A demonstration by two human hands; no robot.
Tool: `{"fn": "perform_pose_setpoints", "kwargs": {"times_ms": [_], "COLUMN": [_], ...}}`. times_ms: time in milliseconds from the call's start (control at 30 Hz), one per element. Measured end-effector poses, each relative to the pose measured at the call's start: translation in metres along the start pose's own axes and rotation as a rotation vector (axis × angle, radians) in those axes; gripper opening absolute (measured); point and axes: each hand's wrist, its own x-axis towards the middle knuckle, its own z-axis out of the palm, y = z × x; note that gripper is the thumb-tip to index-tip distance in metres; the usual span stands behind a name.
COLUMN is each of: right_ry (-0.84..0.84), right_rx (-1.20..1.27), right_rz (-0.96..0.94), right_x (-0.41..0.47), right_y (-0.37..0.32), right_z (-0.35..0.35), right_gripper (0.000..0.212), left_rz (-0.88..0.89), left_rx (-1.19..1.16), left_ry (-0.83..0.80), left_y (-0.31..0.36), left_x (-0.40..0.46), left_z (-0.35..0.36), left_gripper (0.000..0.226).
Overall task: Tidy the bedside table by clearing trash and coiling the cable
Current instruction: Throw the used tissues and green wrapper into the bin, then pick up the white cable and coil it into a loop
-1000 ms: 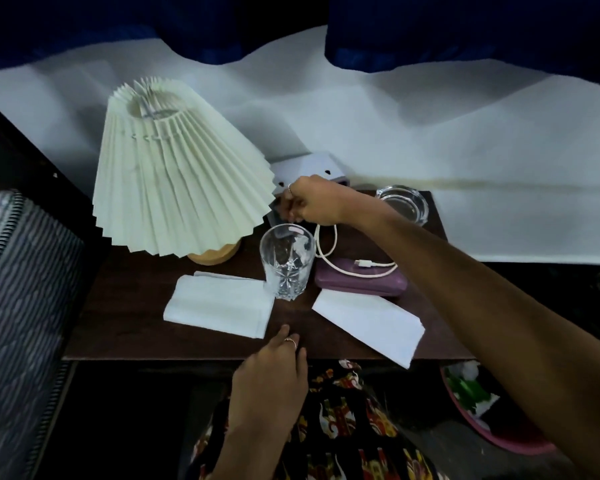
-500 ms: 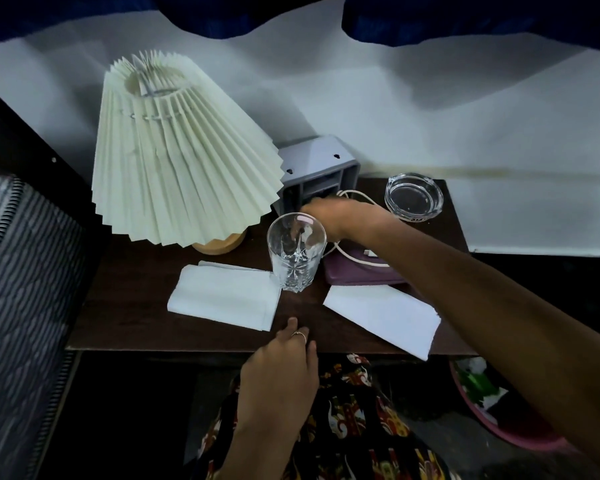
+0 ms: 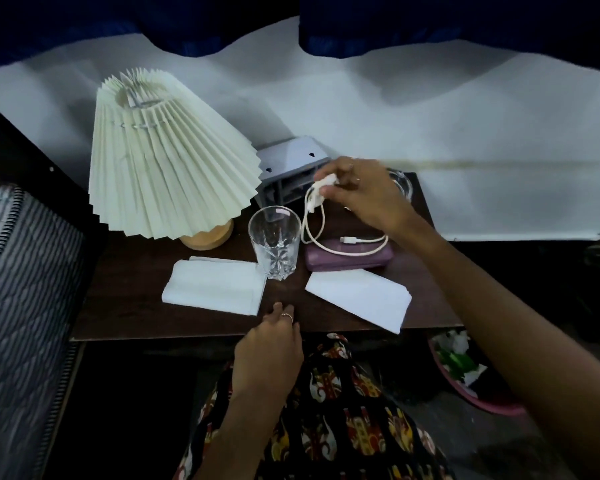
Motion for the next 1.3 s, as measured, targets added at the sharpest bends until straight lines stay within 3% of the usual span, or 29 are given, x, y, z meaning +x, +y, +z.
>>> {"fn": "perform_pose_setpoints", "kwargs": {"times_ms": [100, 267, 367, 533, 667, 733, 833, 1067, 1200, 1300], "right_ry": [0.173, 0.612, 0.769, 0.93, 0.956, 0.971, 0.985, 0.762, 0.528, 0.353], "right_rx": [0.336, 0.641, 0.745, 0.88, 1.012, 1.056, 1.086, 0.89, 0.643, 0.27], "right_rz": [0.164, 0.548, 0.784, 1.111, 1.231, 1.238, 1.212, 1.028, 0.813, 0.536], "right_x": [-0.062, -0.18, -0.235, -0.285, -0.302, -0.302, -0.298, -0.238, -0.187, -0.149], "right_y": [0.019, 0.091, 0.127, 0.181, 0.207, 0.203, 0.197, 0.16, 0.136, 0.115], "right_z": [-0.026, -0.06, -0.069, -0.071, -0.071, -0.071, -0.074, -0.086, -0.073, -0.051], "right_gripper": [0.018, 0.014, 0.011, 0.014, 0.018, 0.013, 0.027, 0.033, 0.02, 0.016], "left_rz": [-0.004, 0.014, 0.009, 0.01, -0.013, -0.015, -0.01, -0.086, -0.119, -0.088], "left_rx": [-0.014, -0.034, -0.046, -0.004, -0.02, -0.026, -0.019, 0.037, 0.118, 0.193], "left_ry": [-0.018, -0.048, -0.058, -0.101, -0.143, -0.139, -0.119, -0.112, -0.129, -0.136], "left_y": [-0.001, -0.004, -0.004, 0.007, 0.005, 0.004, 0.002, 0.014, 0.03, 0.042], "left_x": [-0.003, -0.004, -0.004, -0.001, -0.002, -0.007, -0.011, -0.008, -0.005, 0.001], "left_z": [0.002, 0.007, 0.011, 0.017, 0.017, 0.018, 0.017, 0.008, 0.003, 0.005], "left_gripper": [0.045, 0.05, 0.049, 0.047, 0.05, 0.051, 0.052, 0.048, 0.043, 0.052]}}
